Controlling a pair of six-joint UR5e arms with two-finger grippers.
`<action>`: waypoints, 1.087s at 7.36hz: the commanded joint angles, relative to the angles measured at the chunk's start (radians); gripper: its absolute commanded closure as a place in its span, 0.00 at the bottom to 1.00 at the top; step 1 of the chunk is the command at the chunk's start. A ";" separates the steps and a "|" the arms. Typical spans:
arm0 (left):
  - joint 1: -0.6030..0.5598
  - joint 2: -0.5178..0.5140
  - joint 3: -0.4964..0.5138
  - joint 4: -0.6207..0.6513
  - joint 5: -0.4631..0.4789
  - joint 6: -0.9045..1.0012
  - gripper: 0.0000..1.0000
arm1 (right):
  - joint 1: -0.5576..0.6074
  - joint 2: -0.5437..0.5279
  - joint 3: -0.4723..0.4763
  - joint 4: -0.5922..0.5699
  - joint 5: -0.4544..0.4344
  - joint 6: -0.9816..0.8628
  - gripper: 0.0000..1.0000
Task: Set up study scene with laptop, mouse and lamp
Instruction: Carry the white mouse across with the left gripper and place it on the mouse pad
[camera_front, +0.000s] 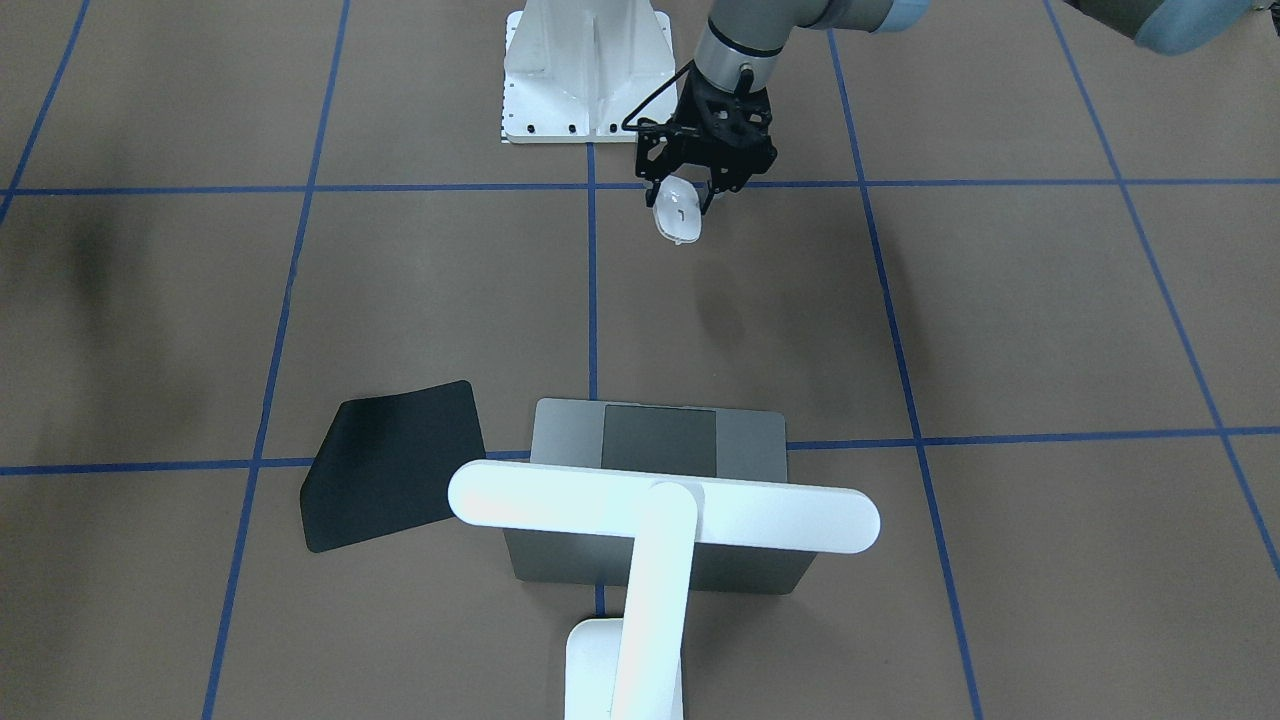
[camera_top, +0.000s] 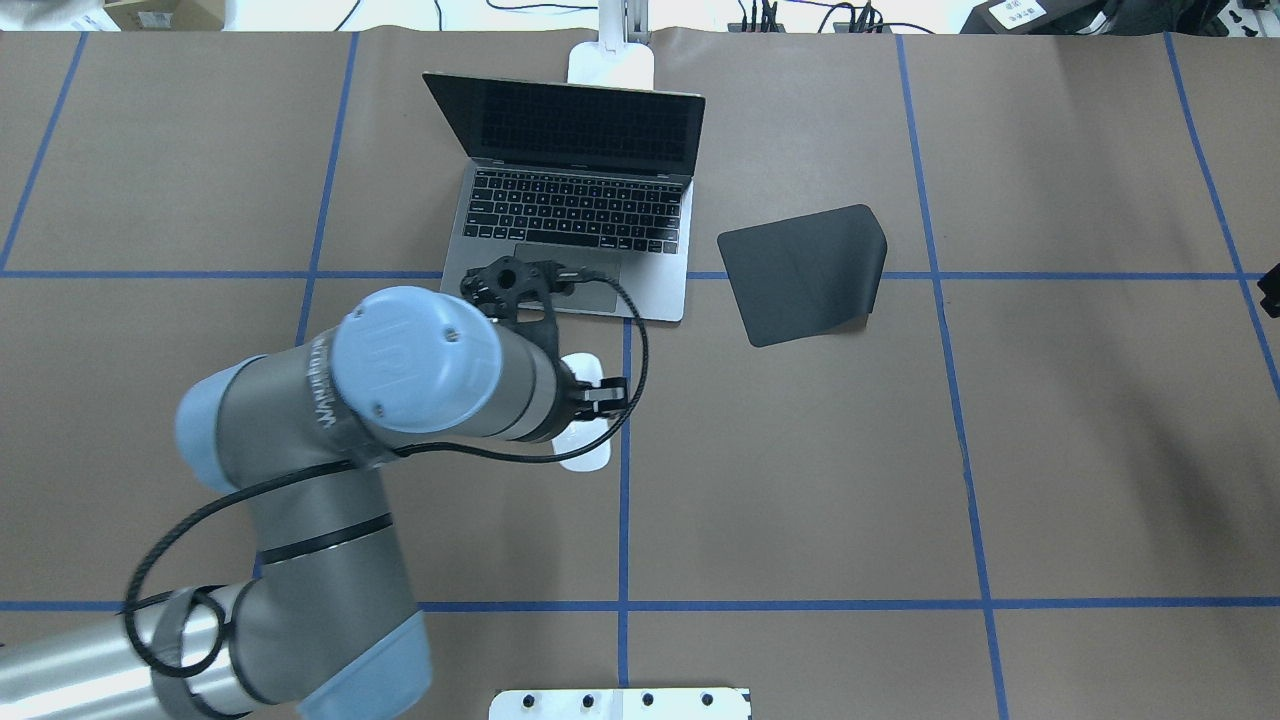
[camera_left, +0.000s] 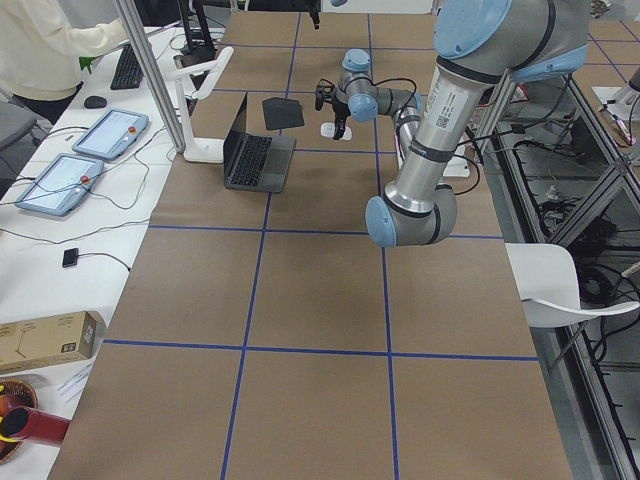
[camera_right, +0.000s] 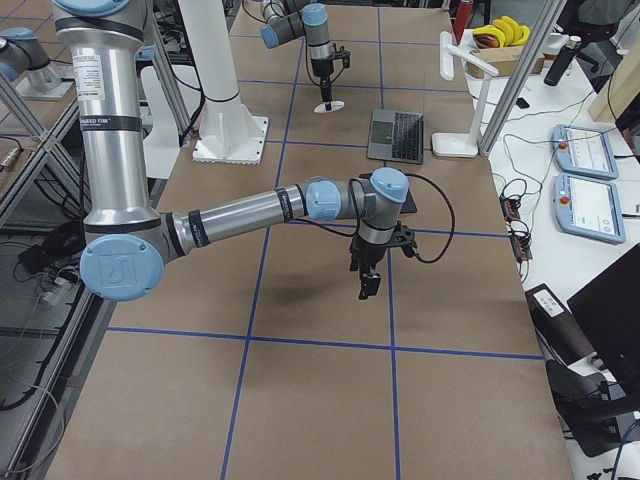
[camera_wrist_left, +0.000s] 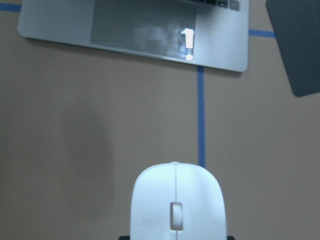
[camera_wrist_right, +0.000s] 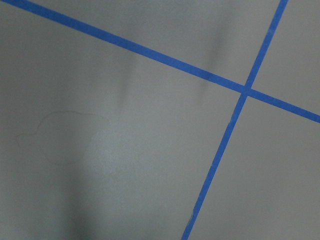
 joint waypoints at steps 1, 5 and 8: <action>0.002 -0.163 0.147 -0.002 0.064 -0.076 1.00 | -0.001 0.004 -0.022 0.038 -0.004 0.049 0.00; 0.005 -0.425 0.488 -0.063 0.182 -0.165 1.00 | -0.001 -0.022 -0.153 0.279 -0.008 -0.023 0.00; 0.028 -0.538 0.708 -0.167 0.312 -0.219 1.00 | -0.001 -0.019 -0.153 0.284 -0.010 -0.023 0.00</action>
